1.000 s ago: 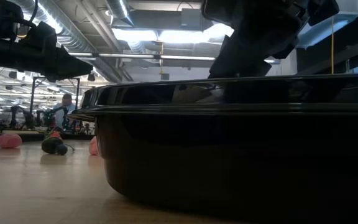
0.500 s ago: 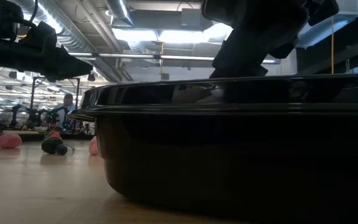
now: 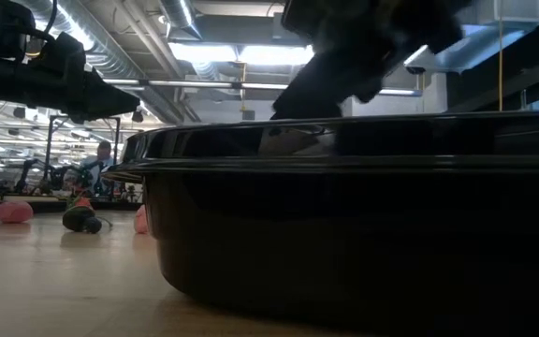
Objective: Pick and placing Produce into tupperware
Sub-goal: Put the lemon into the black bin
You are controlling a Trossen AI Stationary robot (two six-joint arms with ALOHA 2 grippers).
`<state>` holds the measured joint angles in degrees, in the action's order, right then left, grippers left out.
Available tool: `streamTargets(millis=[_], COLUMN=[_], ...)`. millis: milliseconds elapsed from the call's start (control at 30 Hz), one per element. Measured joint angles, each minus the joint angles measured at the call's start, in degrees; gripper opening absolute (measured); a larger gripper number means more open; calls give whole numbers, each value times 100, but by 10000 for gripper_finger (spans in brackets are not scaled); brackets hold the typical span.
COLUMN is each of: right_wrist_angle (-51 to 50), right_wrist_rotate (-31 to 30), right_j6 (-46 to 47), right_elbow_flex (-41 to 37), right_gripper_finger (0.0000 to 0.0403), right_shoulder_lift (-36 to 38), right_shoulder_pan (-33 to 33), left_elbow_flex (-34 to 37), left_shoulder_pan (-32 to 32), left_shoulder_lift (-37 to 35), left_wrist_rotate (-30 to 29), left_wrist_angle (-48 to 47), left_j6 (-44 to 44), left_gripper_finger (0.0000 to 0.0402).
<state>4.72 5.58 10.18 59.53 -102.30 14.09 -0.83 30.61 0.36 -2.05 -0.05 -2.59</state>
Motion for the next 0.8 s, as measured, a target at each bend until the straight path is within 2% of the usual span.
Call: streamTargets(millis=[233, 433, 800], right_wrist_angle=[-688, -719, -621], right_wrist_rotate=[-26, 4, 6], right_j6=[272, 278, -114], right_elbow_flex=[446, 737, 922], right_gripper_finger=[169, 170, 173], right_shoulder_lift=[0, 0, 0], right_shoulder_pan=[-886, -1362, -1730], left_elbow_flex=[1, 0, 1], left_shoulder_pan=[2, 2, 2], left_shoulder_lift=[2, 0, 1], left_wrist_rotate=[0, 0, 0], left_wrist_angle=[0, -2, -1], left_j6=[15, 17, 17], left_gripper_finger=[165, 165, 165])
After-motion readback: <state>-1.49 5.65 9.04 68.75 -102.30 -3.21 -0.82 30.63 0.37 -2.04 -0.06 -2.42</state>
